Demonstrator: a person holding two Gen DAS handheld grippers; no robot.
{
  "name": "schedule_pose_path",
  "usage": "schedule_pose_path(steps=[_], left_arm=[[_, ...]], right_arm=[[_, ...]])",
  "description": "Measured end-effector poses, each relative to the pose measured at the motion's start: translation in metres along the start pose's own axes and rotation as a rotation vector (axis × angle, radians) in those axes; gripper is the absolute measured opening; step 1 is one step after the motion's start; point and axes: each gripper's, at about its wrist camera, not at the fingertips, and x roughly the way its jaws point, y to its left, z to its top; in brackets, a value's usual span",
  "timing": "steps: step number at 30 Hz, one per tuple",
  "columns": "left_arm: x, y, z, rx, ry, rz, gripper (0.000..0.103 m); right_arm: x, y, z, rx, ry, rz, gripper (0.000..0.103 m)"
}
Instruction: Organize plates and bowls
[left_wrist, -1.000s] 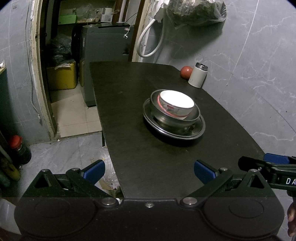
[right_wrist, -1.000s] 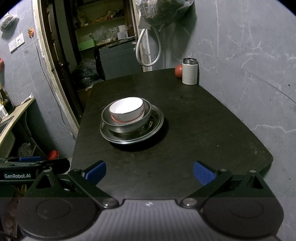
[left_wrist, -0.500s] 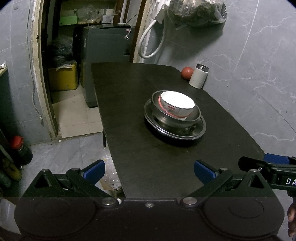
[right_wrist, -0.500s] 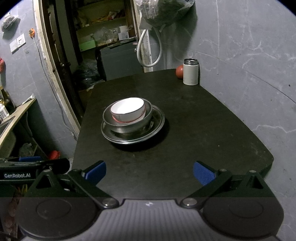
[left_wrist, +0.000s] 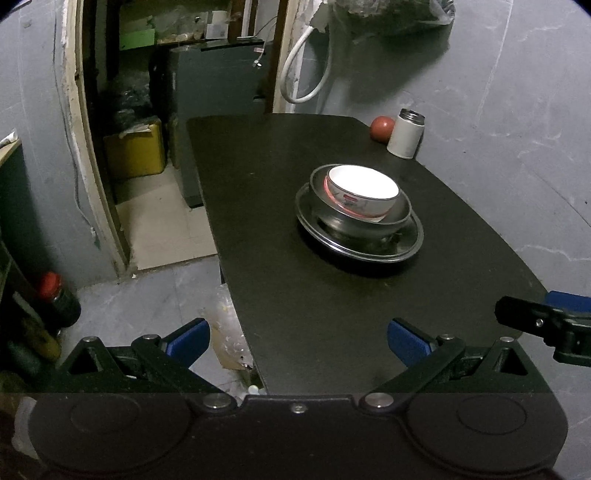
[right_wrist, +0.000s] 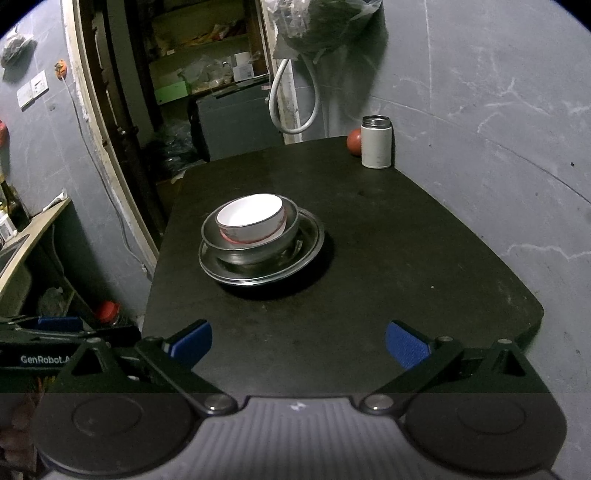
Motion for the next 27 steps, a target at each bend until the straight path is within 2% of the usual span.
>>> schedule_pose_path(steps=[27], left_arm=[[0.0076,-0.0041,0.0041,0.005,0.012,0.000,0.102]], right_arm=[[0.0048,-0.0035,0.0040,0.001,0.016,0.005,0.103]])
